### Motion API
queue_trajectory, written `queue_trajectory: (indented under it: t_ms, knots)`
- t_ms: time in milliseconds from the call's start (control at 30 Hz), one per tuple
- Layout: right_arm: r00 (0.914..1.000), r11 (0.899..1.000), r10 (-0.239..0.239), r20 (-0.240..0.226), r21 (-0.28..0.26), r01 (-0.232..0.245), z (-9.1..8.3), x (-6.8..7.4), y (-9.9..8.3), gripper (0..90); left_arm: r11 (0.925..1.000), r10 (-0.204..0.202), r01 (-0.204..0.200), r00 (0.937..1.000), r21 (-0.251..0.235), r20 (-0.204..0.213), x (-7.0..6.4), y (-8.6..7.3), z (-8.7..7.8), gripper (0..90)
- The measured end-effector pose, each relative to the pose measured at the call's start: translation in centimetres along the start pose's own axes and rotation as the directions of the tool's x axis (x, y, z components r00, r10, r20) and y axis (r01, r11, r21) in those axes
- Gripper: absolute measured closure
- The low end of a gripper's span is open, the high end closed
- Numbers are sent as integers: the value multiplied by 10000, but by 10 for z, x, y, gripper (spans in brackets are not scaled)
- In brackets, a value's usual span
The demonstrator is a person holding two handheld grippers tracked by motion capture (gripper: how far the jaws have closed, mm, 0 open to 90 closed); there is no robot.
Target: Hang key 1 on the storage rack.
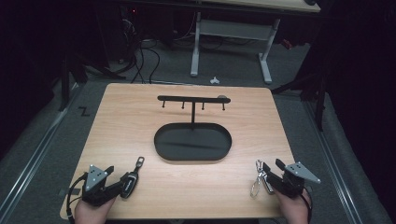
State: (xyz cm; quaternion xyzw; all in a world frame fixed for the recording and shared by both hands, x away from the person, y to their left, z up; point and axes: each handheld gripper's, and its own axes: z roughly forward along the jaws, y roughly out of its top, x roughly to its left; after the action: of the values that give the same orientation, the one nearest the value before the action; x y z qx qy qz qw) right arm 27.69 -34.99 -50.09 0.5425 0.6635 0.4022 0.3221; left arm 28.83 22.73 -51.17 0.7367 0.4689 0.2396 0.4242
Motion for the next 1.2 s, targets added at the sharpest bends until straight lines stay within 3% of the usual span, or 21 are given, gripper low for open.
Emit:
queue_trajectory:
  t_ms: [100, 333, 633, 733, 833, 967, 1067, 1200]
  knots:
    - [10000, 10000, -77, -3, -52, 77, -1, 1, 1, 416, 9999, 107, -106, 9998, -14, 191, -2, 0, 3, 389]
    - [9997, 9997, -238, 58, 94, 237, -7, -2, -5, 400, 9980, 628, -628, 9980, 23, 107, -10, 6, 7, 393]
    - [9999, 9998, -45, 130, 176, 43, -9, -7, -7, 400, 9987, 509, -509, 9987, -16, 29, -6, 6, 7, 421]
    - [9998, 9997, -207, 26, 165, 207, -7, -4, -6, 401, 9994, 337, -338, 9994, -71, -111, -1, 4, 4, 519]
    - [9991, 9991, -347, -230, 217, 352, -3, 1, -3, 449, 9997, 168, -165, 9997, 155, -197, 6, -1, -1, 680]
    - [9970, 9984, -478, -605, 277, 496, 4, 10, 4, 488, 9959, 64, -16, 9986, 906, -527, 14, -11, -3, 835]
    - [9938, 9970, -630, -914, 396, 668, 12, 19, 7, 497, 9910, 287, -203, 9977, 1327, -621, 12, -15, -2, 891]
    - [9892, 9948, -869, -1177, 433, 926, 18, 26, 10, 498, 9836, 845, -740, 9947, 1648, -578, 0, -15, 6, 898]
